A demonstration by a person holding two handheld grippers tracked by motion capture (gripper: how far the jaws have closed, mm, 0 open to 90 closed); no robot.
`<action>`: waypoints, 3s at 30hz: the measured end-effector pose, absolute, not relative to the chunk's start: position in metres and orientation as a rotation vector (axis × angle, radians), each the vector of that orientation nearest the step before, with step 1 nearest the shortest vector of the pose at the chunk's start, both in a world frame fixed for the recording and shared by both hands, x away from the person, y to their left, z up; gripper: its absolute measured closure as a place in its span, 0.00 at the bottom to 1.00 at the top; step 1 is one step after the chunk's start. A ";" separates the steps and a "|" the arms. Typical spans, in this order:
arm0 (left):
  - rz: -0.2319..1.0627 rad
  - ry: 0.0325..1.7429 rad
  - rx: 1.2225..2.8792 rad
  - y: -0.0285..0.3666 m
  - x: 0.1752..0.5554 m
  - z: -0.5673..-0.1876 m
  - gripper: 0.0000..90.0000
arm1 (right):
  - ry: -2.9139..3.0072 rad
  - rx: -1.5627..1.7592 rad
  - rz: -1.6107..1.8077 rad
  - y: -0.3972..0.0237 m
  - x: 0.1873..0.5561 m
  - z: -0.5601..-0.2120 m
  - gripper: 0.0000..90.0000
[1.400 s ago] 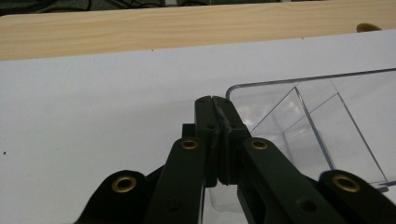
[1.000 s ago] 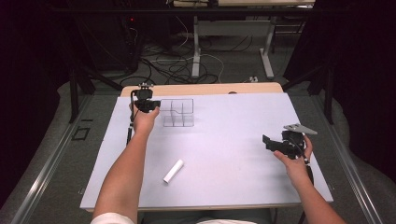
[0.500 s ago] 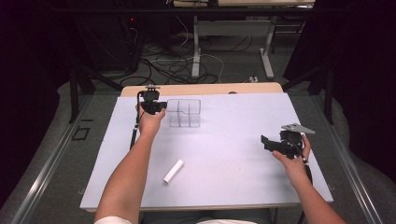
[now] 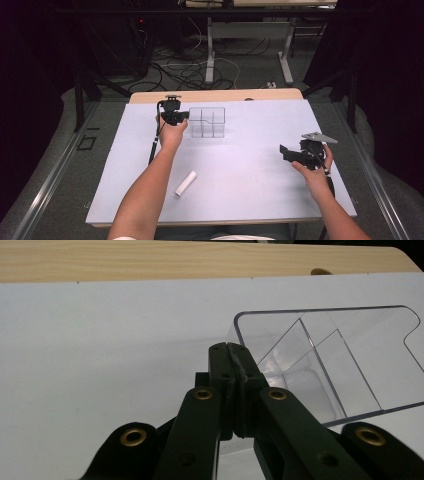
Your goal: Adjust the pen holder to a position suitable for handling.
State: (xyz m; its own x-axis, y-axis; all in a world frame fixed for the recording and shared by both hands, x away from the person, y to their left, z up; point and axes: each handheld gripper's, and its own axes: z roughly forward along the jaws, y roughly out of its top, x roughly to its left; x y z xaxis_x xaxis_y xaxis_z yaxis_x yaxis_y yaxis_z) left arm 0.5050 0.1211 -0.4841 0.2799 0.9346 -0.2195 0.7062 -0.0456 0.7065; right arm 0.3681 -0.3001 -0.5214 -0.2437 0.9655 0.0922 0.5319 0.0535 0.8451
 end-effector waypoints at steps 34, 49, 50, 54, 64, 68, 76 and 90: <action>0.342 1.399 1.842 0.100 0.491 -0.480 0.93 | 1.833 1.493 1.098 -0.301 0.368 -0.522 0.16; 0.352 1.347 1.848 0.107 0.474 -0.466 0.73 | 1.838 1.493 1.101 -0.299 0.368 -0.522 0.16; 0.351 1.339 1.855 0.109 0.472 -0.466 0.72 | 1.842 1.491 1.103 -0.299 0.368 -0.522 0.16; 0.345 1.321 1.865 0.113 0.466 -0.464 0.67 | 1.843 1.485 1.105 -0.299 0.368 -0.522 0.16; 0.337 1.267 1.833 0.132 0.433 -0.466 0.52 | 1.829 1.503 1.107 -0.301 0.367 -0.522 0.16; 0.341 1.250 1.845 0.137 0.422 -0.469 0.47 | 1.827 1.500 1.110 -0.300 0.366 -0.521 0.16; 0.340 1.232 1.862 0.151 0.397 -0.473 0.39 | 1.832 1.501 1.101 -0.300 0.366 -0.522 0.16; 0.406 1.128 2.033 0.156 0.365 -0.493 0.32 | 1.827 1.513 1.108 -0.300 0.364 -0.521 0.16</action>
State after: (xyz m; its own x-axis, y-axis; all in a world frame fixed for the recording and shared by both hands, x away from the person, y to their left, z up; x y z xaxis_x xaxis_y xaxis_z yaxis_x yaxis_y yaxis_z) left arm 0.3647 0.1555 -0.4926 0.5591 0.8249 -0.0834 0.5828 -0.3195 0.7472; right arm 0.3638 -0.2995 -0.5210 -0.2430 0.9640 0.1080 0.5412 0.0423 0.8398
